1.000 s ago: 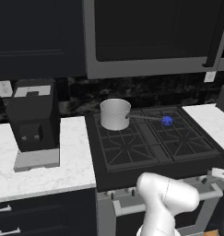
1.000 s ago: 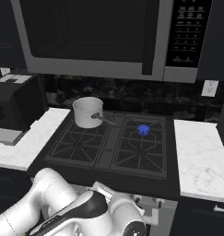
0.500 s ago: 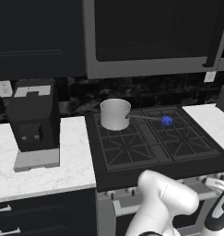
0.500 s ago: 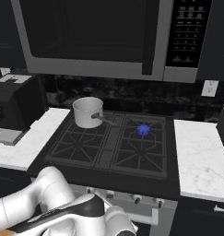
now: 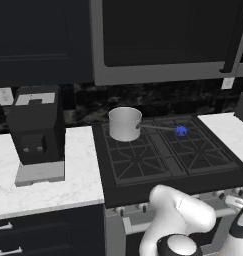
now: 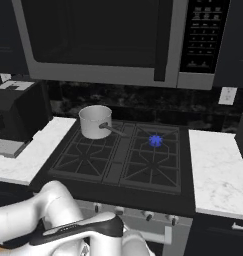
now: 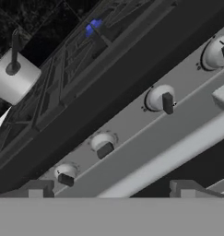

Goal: Turn off the rear right burner of the stove.

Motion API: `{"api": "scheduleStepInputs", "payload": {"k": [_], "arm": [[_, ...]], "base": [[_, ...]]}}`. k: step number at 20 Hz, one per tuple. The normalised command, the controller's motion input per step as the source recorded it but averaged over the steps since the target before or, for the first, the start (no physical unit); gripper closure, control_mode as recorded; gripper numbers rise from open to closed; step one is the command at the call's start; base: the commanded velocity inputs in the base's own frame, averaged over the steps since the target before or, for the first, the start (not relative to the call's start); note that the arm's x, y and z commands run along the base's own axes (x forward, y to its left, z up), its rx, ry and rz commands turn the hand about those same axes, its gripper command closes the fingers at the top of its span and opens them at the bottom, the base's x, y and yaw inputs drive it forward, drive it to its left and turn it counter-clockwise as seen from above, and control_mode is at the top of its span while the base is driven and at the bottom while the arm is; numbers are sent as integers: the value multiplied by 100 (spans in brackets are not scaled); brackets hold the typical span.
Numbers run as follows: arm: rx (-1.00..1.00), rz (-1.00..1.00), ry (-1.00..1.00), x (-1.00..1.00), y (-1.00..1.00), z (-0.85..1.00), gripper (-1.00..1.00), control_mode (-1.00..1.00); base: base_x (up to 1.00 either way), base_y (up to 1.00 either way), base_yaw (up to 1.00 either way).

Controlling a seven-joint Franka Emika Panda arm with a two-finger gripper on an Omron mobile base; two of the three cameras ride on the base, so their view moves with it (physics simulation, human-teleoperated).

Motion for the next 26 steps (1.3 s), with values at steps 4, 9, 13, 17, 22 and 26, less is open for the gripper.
{"api": "scheduleStepInputs", "payload": {"k": [4, 9, 13, 17, 22, 26], "arm": [[1, 0, 0, 0, -37, -5, -100, -100], [14, 0, 3, 1, -27, -9, -100, -100], [19, 0, 5, 5, -15, -21, -100, -100], [14, 0, 0, 14, -7, -12, -100, -100], [6, 0, 0, 17, 0, -1, -100, -100], [1, 0, 0, 22, 0, -4, -100, -100]], "base": [[0, 0, 0], [0, 0, 0], [0, 0, 0], [0, 0, 0], [0, 0, 0], [0, 0, 0]]}}
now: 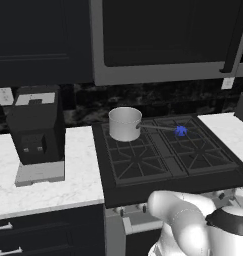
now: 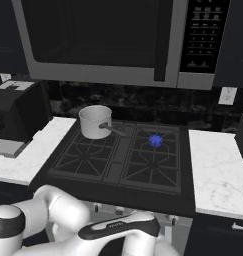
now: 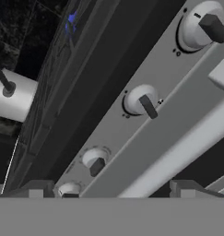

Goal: Turn off the rear right burner of the stove.

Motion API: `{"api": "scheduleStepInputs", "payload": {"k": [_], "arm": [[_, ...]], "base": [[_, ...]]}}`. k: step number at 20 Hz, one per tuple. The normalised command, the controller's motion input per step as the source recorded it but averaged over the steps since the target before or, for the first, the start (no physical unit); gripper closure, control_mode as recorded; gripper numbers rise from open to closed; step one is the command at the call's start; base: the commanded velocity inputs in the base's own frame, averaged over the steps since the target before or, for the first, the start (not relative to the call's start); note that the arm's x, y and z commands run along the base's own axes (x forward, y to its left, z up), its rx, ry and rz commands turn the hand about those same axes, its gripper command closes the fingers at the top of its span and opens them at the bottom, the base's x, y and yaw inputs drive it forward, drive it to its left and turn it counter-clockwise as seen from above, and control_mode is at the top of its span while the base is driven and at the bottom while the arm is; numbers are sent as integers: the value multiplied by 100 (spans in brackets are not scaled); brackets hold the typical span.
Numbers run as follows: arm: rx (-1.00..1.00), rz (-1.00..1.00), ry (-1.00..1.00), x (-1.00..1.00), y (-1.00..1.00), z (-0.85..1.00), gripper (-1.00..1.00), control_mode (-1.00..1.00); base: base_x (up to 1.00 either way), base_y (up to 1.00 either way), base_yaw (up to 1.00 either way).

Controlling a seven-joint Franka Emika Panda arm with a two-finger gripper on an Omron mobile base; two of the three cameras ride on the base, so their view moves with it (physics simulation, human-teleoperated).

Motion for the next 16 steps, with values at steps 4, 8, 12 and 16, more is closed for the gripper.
{"api": "scheduleStepInputs", "payload": {"k": [4, 8, 12, 16], "arm": [[0, 0, 0, 29, 0, -7, -100, -100], [0, 0, 0, 31, 0, -4, -100, -100], [0, 0, 0, 24, 0, -15, -100, -100], [0, 0, 0, 17, 0, -22, -100, -100]], "base": [[0, 0, 0], [0, 0, 0], [0, 0, 0], [0, 0, 0]]}}
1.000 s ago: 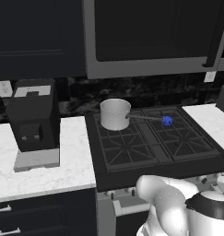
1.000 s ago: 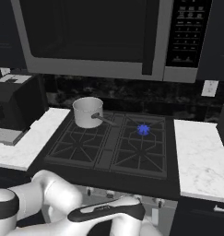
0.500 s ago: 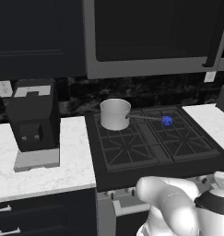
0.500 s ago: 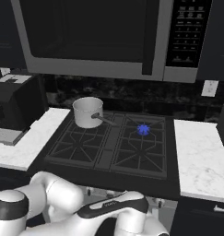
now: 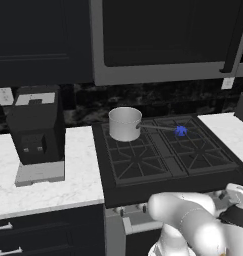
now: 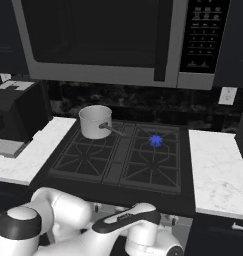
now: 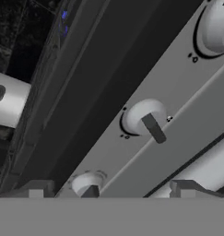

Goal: Turn off the rear right burner of the stove.

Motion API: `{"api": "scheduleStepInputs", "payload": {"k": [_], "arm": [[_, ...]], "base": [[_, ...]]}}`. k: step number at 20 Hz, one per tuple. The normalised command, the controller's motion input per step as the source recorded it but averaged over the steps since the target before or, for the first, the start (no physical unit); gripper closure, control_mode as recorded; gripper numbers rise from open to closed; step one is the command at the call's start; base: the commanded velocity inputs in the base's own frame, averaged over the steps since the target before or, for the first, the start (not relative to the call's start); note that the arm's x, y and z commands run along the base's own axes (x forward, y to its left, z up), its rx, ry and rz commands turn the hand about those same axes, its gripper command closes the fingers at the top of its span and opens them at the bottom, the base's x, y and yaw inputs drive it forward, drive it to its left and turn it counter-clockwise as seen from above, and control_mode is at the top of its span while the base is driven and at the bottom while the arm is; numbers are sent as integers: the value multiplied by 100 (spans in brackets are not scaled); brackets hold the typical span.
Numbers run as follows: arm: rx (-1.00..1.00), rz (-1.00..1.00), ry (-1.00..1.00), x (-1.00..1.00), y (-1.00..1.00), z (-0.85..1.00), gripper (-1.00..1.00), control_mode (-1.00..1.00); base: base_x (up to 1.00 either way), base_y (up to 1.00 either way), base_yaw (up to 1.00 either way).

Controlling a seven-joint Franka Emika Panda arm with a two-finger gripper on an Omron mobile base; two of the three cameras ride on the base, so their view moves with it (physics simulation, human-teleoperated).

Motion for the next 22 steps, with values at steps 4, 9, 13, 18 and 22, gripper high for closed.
{"api": "scheduleStepInputs", "payload": {"k": [4, 9, 13, 18, 22], "arm": [[0, 0, 0, 16, 0, -24, -100, -100], [0, 0, 0, 13, -1, -19, -100, -100], [0, 0, -1, 3, -14, -22, -100, -100], [0, 0, -4, 0, -17, -21, -100, -100], [0, 0, -6, 2, -10, -7, -100, -100]], "base": [[0, 0, 0], [0, 0, 0], [0, 0, 0], [0, 0, 0], [0, 0, 0]]}}
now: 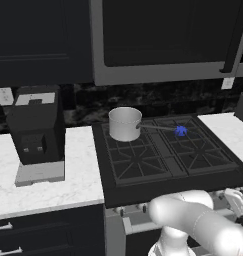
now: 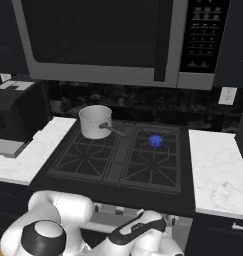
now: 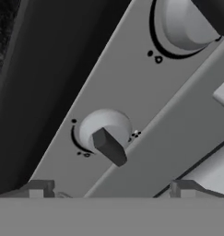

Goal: Turn off the rear right burner of the stove.

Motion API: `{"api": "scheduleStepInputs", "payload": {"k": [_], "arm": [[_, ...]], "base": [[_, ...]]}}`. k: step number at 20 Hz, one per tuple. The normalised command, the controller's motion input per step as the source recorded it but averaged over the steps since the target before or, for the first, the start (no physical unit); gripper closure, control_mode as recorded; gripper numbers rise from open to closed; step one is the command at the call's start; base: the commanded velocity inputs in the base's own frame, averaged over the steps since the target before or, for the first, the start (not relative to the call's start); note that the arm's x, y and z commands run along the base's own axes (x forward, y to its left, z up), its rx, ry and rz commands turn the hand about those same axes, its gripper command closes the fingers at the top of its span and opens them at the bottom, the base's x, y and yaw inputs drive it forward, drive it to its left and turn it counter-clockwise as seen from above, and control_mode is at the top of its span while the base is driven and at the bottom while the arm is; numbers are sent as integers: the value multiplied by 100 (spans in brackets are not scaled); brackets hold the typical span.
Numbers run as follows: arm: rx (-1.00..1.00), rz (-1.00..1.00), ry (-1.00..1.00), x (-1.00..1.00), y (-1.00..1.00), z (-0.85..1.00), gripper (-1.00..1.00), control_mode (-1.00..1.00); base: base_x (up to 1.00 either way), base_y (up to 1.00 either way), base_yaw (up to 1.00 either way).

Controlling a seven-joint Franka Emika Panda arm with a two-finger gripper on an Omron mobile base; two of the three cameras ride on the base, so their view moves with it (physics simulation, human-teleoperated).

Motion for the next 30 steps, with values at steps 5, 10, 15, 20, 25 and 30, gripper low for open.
{"api": "scheduleStepInputs", "payload": {"k": [5, 10, 15, 20, 25, 30], "arm": [[0, -3, -3, 15, 0, 0, -100, -100], [0, -3, 0, 21, 0, 0, -100, -100], [0, -3, 0, 15, 0, -7, -100, -100], [0, -2, -3, 15, 0, -9, -100, -100], [0, -2, -5, 16, 0, -7, -100, -100], [0, -1, -10, 3, -3, 0, -100, -100]], "base": [[0, 0, 0], [0, 0, 0], [0, 0, 0], [0, 0, 0], [0, 0, 0], [0, 0, 0]]}}
